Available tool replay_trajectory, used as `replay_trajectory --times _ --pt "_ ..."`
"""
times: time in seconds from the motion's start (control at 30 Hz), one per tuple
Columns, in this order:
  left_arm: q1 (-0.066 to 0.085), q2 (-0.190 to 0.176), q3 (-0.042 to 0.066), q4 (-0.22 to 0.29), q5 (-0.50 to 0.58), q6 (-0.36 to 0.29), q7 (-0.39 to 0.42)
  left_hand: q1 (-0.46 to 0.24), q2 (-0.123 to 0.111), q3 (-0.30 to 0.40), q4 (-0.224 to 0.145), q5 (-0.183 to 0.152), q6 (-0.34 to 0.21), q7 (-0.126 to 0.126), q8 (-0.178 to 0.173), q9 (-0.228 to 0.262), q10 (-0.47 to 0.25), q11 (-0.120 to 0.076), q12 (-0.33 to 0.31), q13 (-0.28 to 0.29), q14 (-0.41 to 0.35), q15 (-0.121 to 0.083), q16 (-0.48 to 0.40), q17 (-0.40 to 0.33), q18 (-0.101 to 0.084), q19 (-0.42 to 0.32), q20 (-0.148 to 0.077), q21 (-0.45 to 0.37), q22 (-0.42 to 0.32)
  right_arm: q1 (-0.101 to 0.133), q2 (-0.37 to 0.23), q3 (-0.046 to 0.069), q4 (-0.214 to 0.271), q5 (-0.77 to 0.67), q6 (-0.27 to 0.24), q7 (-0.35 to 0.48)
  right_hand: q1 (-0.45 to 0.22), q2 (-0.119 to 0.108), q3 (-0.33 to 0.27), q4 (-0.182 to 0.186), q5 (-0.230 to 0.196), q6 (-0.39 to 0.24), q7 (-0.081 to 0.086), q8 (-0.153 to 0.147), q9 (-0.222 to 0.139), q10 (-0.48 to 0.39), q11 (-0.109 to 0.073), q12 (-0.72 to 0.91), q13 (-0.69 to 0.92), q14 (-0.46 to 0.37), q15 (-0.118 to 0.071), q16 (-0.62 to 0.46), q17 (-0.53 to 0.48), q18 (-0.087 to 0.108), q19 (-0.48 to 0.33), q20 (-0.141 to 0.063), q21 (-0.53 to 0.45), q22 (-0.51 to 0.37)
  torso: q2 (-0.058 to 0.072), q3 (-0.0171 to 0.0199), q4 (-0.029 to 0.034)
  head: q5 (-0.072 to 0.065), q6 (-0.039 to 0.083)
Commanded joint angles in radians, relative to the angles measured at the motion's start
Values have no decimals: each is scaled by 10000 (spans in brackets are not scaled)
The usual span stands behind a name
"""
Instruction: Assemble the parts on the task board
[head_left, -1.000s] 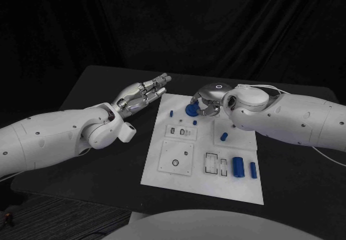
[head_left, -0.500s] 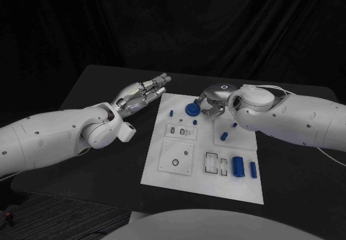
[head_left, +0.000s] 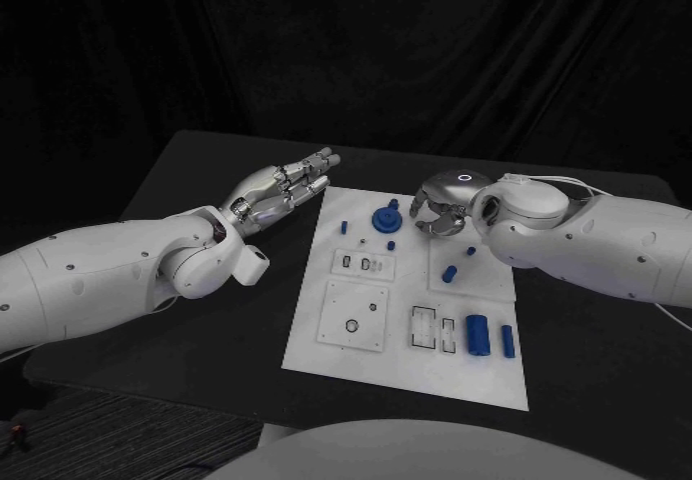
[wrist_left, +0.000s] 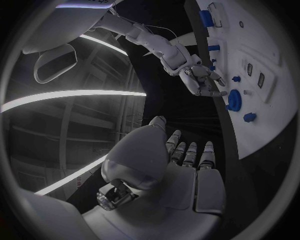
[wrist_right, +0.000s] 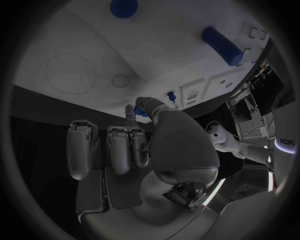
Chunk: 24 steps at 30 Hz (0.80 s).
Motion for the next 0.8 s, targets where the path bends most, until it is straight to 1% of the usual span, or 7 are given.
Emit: replay_trajectory --times 0.03,0.1,0.27,0.4,0.43,0.53,0.8 --pt "-7 -22 9 41 2 42 90 20 4 63 23 34 48 6 29 8 -3 79 -66 -16 -4 -2 -36 -15 168 -12 56 -33 -13 61 -417 3 380 -64 -639 -132 -107 28 -144 7 -708 101 -11 -13 -38 1023 65 26 2613 1058 91 26 2635 157 396 57 -79 2214 -12 -14 -21 2 48" --pt "-8 -33 9 45 2 37 86 20 -1 68 21 36 75 15 35 11 -3 88 -66 -16 -4 -1 -36 -15 170 -12 60 -33 -13 175 -824 3 752 -64 -784 -183 -158 40 -293 78 -1433 55 -32 -97 -100 1023 58 26 2613 1058 88 26 2635 163 388 59 -105 2208 -5 -13 -11 -35 20" --pt "-9 -41 9 47 2 32 78 20 -6 71 19 36 91 17 39 13 -3 89 -66 -16 -4 7 -36 -15 172 -12 62 -33 -13 499 -2068 1 1792 -64 -962 -359 -224 38 -452 183 -1836 17 -73 -145 -163 1023 31 26 2613 1058 71 26 2635 165 386 48 -122 2205 -3 -11 27 -98 13" --pt "-9 -67 8 44 2 9 72 20 -6 71 19 36 91 17 39 13 -3 89 -66 -16 -4 7 -36 -15 172 -12 62 -33 -13 650 -3042 -6 2431 -64 -896 -531 -242 45 -602 285 -2277 -106 -98 -180 -242 1023 10 26 2613 1058 51 26 2635 168 382 30 -141 2201 -16 -19 -17 -82 1" --pt "-10 -68 8 41 2 4 75 20 -9 74 18 37 102 19 42 14 -3 89 -66 -16 -4 15 -36 -15 173 -12 64 -33 -13 678 -3340 -16 2585 -64 -854 -604 -254 49 -701 354 -2597 -216 -108 -187 -299 1023 -1 26 2613 1058 39 26 2635 164 395 19 -125 2208 -18 -19 -29 -93 27" --pt "-11 -61 8 35 2 6 85 21 -10 75 17 38 111 19 43 15 -3 89 -66 -16 -4 14 -36 -15 173 -12 65 -33 -13 697 -3756 -48 2753 -64 -790 -712 -244 76 -925 502 -3082 -583 -176 -202 -479 1023 -68 26 2613 1043 -30 -24 2581 101 541 -41 133 2295 -15 -14 -33 -141 76" --pt "-28 -21 7 -16 2 56 63 22 -11 79 15 40 106 19 43 14 -3 91 -66 -16 -4 11 -36 -15 173 -12 65 -33 -13 581 -4438 -133 2754 -64 -866 -789 -28 113 -1259 655 -3296 -856 -312 -175 -786 497 -206 -659 1978 961 -155 -361 2206 104 552 -168 114 2288 -11 -10 -20 -255 71"
